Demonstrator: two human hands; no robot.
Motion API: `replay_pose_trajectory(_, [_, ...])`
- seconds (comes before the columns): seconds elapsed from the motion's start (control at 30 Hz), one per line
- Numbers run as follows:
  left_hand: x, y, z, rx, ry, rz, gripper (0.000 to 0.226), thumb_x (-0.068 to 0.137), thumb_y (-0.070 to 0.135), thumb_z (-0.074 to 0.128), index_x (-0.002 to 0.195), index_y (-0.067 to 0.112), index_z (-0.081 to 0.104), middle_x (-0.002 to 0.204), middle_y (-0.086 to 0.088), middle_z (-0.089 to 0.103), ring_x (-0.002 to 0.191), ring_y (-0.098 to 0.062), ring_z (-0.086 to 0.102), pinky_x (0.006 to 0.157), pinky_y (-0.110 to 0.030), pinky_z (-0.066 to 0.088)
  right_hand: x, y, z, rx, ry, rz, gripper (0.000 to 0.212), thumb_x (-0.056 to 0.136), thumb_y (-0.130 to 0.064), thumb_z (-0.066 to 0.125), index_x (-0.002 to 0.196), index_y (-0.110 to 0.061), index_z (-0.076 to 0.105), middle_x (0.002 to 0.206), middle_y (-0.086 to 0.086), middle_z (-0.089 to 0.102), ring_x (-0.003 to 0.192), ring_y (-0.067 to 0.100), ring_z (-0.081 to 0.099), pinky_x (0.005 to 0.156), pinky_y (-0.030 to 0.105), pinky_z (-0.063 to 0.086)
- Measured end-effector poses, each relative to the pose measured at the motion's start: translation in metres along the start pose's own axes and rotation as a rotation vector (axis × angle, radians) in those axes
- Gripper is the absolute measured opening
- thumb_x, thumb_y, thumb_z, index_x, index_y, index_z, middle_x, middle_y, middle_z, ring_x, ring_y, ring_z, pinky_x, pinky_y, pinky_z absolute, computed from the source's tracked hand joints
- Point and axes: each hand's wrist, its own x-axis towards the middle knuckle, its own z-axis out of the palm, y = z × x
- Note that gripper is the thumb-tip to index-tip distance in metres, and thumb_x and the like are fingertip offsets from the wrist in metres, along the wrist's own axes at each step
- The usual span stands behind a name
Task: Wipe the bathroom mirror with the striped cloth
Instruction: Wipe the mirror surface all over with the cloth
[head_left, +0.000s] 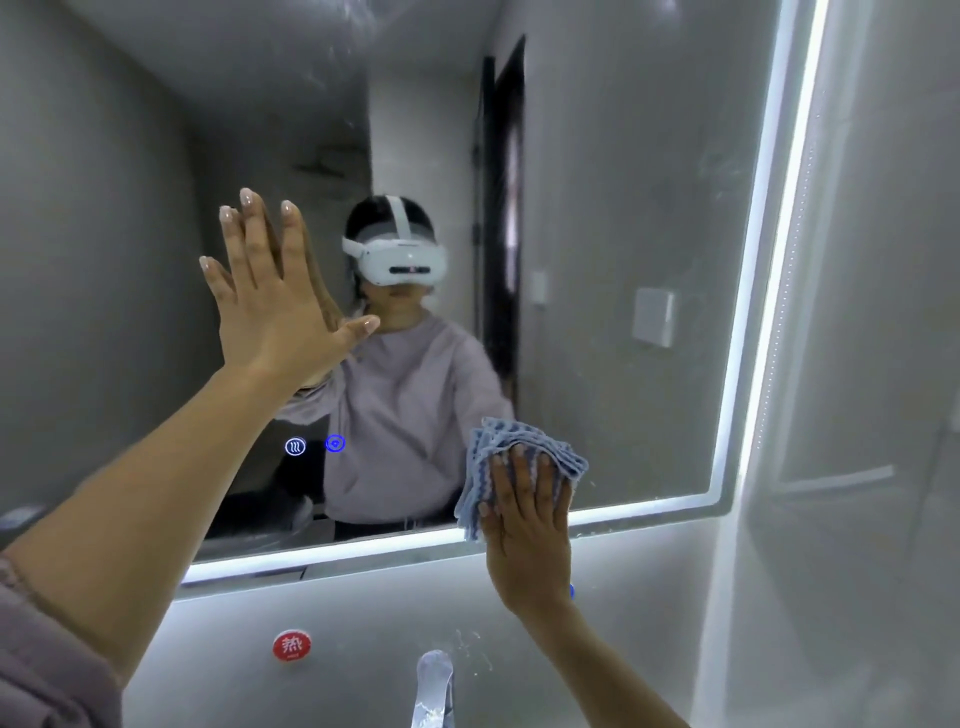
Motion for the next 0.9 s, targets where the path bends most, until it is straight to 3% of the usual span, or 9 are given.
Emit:
replay_pose_trajectory(0.13, [0.0,-0.001,0.0,0.0,0.005,0.0,0.121,0.069,0.069,0.058,0.146,0.012,-0.015,0.154,-0.016,-0.021,0.142,-0.032,-0.02,0.112,-0.057,-0.001,0.005,-0.045,0.0,0.112,0.006,0.238,0.054,0.101,-0.031,0.023,0.151,-0.012,0.019,0.161,0.009,0.002,0.147,0.034,0.004,0.115,0.058,0.006])
replay_pose_trajectory(0.27, [0.0,-0.001,0.002,0.007,0.011,0.004,0.121,0.069,0.07,0.058,0.146,0.012,-0.016,0.154,-0.015,-0.021,0.142,-0.031,-0.021,0.112,-0.056,-0.002,0.004,-0.068,0.007,0.043,-0.041,-0.038,0.064,0.094,-0.033,0.04,0.153,-0.026,0.015,0.161,-0.001,0.005,0.147,0.028,0.01,0.112,0.055,0.012])
replay_pose_trajectory(0.47, [-0.001,0.0,0.0,0.01,0.007,-0.01,0.121,0.069,0.069,0.059,0.147,0.012,-0.014,0.155,-0.016,-0.021,0.142,-0.031,-0.02,0.112,-0.056,-0.002,0.002,-0.017,0.002,-0.003,-0.059,-0.126,0.052,0.1,-0.03,0.03,0.152,-0.025,0.023,0.16,0.0,0.017,0.147,0.027,0.013,0.115,0.056,0.013])
replay_pose_trajectory(0.57, [-0.001,0.003,-0.001,0.024,0.007,-0.012,0.121,0.069,0.068,0.059,0.147,0.01,-0.012,0.155,-0.018,-0.018,0.142,-0.033,-0.018,0.112,-0.058,0.0,-0.002,0.034,-0.001,-0.054,-0.034,-0.039,0.05,0.102,-0.028,0.022,0.149,-0.012,0.031,0.16,0.009,0.011,0.146,0.036,0.012,0.115,0.06,0.009])
replay_pose_trajectory(0.7, [-0.001,0.002,-0.001,0.023,0.001,-0.015,0.121,0.069,0.069,0.059,0.147,0.01,-0.013,0.155,-0.017,-0.019,0.142,-0.033,-0.019,0.112,-0.058,0.0,-0.001,0.082,-0.013,0.011,0.028,0.249,0.055,0.103,-0.033,0.012,0.153,-0.013,-0.001,0.161,0.008,-0.01,0.145,0.041,0.002,0.114,0.059,0.006])
replay_pose_trajectory(0.8, [0.001,0.001,-0.001,0.027,-0.004,-0.013,0.121,0.069,0.07,0.058,0.146,0.011,-0.015,0.154,-0.017,-0.02,0.142,-0.033,-0.02,0.112,-0.058,0.0,0.003,0.073,-0.011,0.031,0.031,0.338,0.058,0.102,-0.03,0.017,0.152,-0.009,0.0,0.16,0.016,-0.003,0.144,0.044,0.002,0.113,0.061,0.005])
replay_pose_trajectory(0.9, [0.0,0.001,0.0,0.02,-0.012,-0.018,0.122,0.069,0.069,0.058,0.146,0.011,-0.015,0.154,-0.017,-0.021,0.142,-0.032,-0.021,0.112,-0.058,-0.001,0.007,0.052,-0.008,0.073,0.029,0.384,0.056,0.103,-0.033,0.007,0.151,-0.006,0.002,0.158,0.019,0.001,0.143,0.047,0.005,0.113,0.062,0.004])
